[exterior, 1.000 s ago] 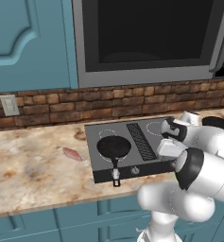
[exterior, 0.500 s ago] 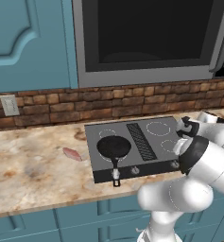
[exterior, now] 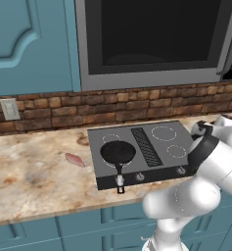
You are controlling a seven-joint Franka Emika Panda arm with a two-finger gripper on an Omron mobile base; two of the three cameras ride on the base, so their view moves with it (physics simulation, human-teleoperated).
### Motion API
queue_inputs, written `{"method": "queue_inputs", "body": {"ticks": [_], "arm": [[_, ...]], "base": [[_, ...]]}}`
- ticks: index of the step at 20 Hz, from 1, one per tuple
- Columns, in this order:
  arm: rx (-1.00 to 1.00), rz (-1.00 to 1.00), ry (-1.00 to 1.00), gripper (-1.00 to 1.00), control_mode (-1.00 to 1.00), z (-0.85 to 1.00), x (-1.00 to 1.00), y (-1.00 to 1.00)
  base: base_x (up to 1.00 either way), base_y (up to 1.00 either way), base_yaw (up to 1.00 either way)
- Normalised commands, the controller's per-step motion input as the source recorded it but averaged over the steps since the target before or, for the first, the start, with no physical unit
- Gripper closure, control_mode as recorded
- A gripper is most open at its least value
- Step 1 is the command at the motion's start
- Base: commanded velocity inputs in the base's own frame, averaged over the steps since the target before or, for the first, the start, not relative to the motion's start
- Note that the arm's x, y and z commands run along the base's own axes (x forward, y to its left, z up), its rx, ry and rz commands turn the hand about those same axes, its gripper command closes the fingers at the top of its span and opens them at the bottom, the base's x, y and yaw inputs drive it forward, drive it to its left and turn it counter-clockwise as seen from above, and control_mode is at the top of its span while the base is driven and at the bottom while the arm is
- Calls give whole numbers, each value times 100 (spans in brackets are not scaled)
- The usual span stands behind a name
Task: Place both pans onto different burners. Then place the tomato and the steak on different pans.
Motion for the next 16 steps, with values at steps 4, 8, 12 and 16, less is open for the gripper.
{"method": "queue_inputs", "body": {"ticks": [4, 8, 12, 16], "arm": [[-9, 0, -6, -100, -100, 0, 0, -30], [-9, 0, -5, -100, -100, 0, 0, -30], [-3, 0, -3, -100, -100, 0, 3, -36], [0, 0, 0, -100, -100, 3, 9, -42]], "base": [[0, 0, 0], [0, 0, 0], [0, 0, 0], [0, 0, 0]]}}
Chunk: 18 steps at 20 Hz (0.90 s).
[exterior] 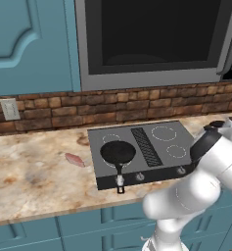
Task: Place both pans onto different burners. Then place the tomato and the steak on different pans.
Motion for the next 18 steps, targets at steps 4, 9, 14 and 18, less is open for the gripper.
{"method": "queue_inputs", "body": {"ticks": [4, 9, 14, 18], "arm": [[0, 0, 0, -100, -100, 3, 13, -45], [0, 0, 0, -100, -100, 14, 22, -41], [0, 0, 0, -100, -100, 13, 23, -39], [0, 0, 0, -100, -100, 7, 19, -41]], "base": [[0, 0, 0], [0, 0, 0], [0, 0, 0], [0, 0, 0]]}}
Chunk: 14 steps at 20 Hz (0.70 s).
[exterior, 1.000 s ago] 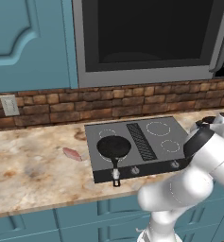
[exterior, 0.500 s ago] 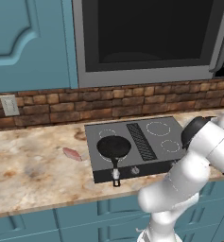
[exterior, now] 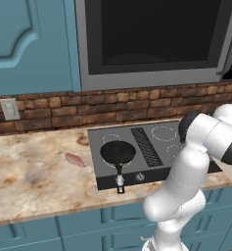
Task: Place both pans onto different burners. Then place the tomato and the steak on different pans.
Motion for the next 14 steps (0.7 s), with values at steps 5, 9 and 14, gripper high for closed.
{"method": "queue_inputs", "body": {"ticks": [5, 9, 14], "arm": [[0, 0, 0, -100, -100, 1, 15, -44], [0, 0, 0, -100, -100, 0, 8, -40], [0, 0, 0, -100, -100, 0, 6, -38]], "base": [[0, 0, 0], [0, 0, 0], [0, 0, 0]]}}
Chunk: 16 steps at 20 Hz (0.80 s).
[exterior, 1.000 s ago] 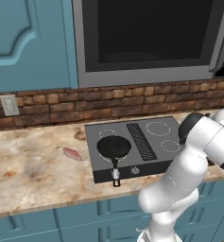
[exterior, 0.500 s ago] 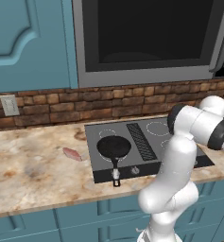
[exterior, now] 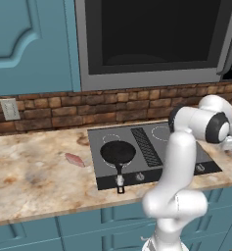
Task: Place both pans onto different burners. Then place the tomato and the steak on different pans.
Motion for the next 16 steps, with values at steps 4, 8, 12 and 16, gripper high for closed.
{"method": "queue_inputs", "body": {"ticks": [4, 8, 12, 16], "arm": [[1, 0, 0, -100, -100, 0, 5, -25], [0, 0, 0, -100, -100, 0, 0, -13], [0, 0, 0, -100, -100, -10, 0, -1], [0, 0, 0, -100, -100, -22, 0, 0]], "base": [[0, 0, 0], [0, 0, 0], [0, 0, 0], [0, 0, 0]]}}
